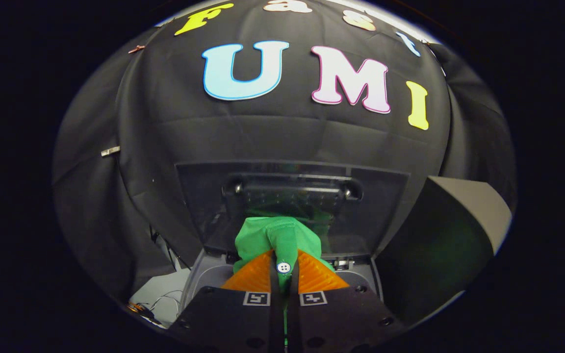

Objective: Put the clothes into the washing machine and then close the washing machine lid.

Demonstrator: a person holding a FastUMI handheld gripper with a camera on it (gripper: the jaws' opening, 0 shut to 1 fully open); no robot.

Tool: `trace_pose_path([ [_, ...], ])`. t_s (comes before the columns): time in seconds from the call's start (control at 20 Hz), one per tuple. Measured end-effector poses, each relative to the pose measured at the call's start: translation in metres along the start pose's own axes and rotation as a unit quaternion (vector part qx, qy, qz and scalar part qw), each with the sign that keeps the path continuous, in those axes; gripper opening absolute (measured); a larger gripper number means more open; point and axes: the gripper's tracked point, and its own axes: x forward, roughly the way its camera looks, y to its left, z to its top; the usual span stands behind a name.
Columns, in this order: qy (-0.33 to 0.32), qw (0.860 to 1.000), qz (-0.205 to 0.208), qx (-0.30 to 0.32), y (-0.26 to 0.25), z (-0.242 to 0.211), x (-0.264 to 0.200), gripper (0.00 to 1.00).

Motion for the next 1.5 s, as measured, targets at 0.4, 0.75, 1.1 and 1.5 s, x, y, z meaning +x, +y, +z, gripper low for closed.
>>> trace_pose_path([
  [0.4,0.014,1.000,-0.010,-0.004,-0.006,-0.069,0.033,0.07],
  [0.75,0.025,1.000,-0.003,0.004,-0.009,-0.092,0.044,0.07],
  [1.1,0.048,0.998,0.011,0.027,-0.006,-0.101,0.043,0.45],
  [1.5,0.007,0.998,0.060,0.008,0.018,-0.075,0.030,0.99],
])
